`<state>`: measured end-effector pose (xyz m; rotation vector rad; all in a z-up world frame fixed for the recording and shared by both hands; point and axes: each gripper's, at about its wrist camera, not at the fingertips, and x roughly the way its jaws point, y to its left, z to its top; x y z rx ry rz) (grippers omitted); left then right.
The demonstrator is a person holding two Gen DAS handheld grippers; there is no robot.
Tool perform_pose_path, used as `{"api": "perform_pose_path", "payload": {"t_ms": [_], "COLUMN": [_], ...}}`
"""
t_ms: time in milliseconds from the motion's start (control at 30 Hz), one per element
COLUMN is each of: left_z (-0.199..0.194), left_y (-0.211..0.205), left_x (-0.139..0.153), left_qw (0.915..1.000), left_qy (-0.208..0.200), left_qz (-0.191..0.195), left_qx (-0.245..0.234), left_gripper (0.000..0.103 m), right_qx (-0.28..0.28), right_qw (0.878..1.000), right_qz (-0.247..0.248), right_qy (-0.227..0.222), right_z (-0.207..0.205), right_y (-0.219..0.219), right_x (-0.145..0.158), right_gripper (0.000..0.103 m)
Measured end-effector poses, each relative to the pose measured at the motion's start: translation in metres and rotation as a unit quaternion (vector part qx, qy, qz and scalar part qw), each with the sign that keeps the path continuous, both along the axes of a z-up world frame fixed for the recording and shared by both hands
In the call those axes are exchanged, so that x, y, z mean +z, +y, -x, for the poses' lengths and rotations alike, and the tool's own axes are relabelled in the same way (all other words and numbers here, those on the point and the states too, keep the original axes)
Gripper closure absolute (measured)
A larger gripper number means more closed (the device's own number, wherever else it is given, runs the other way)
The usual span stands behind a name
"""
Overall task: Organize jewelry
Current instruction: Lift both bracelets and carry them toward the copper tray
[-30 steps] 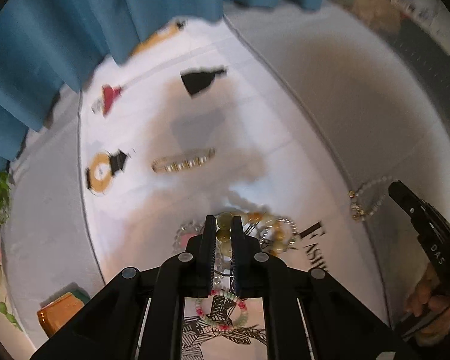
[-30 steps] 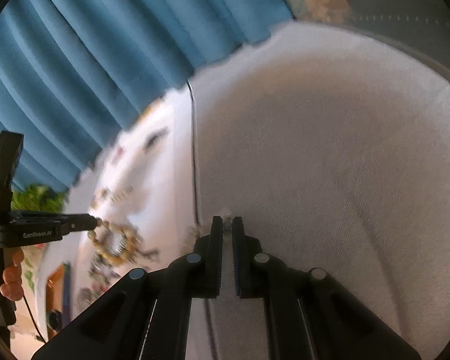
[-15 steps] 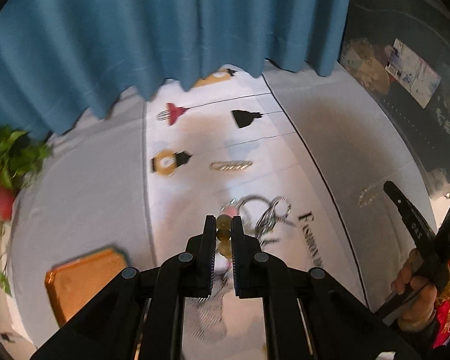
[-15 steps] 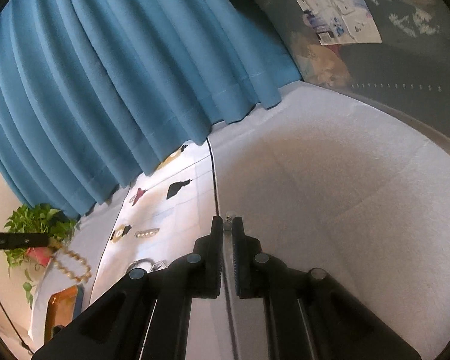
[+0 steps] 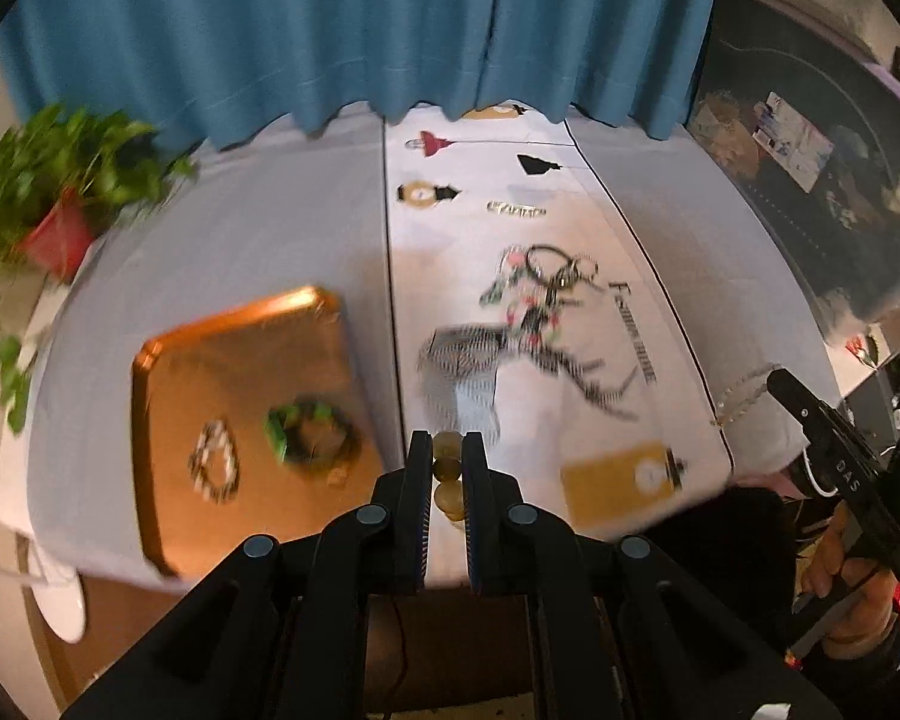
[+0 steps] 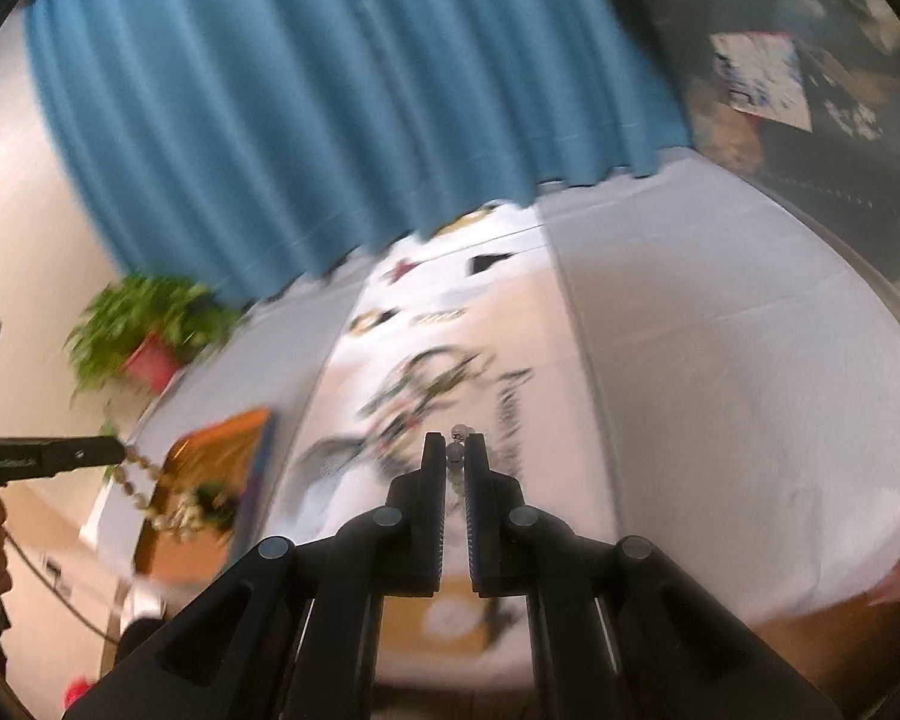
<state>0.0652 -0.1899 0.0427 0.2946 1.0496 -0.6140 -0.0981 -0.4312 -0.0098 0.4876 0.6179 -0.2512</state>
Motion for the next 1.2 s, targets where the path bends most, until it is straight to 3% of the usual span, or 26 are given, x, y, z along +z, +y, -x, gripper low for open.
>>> {"api": "perform_pose_path", "payload": {"t_ms": [267,600,900,1200], "left_z": [0.068,0.106,0.083,0.017], "left_y": [0.082,0.154,0.19,0.199], "left_x": [0.0,0.005,0.009,0.007], "left_qw": [0.9995,0.9975,0.9941,0.9914], "left_qy": [0.001,-0.004,-0.009,-0.019], "left_qz": [0.026,0.056,0.078,0.081], "left_qx": [0.019,0.042,0.075,0.101], "left_gripper": [0.096,0.096,0.096,0.096], "right_qx": [0.085,0.162,0.189,0.218], "right_qw": [0.996,0.986,0.98,0.974], "right_qz": [0.008,0.032,0.059,0.059], "right_qy": [0.011,0.026,0.035,0.034], "right_z": [0.043,0.059,0.033,-0.044], "right_y": [0.096,0.185,0.211,0.227], "right_x": [0.026,0.034,0.041,0.036], "right_gripper": [0.097,0.097,0.097,0.097]}}
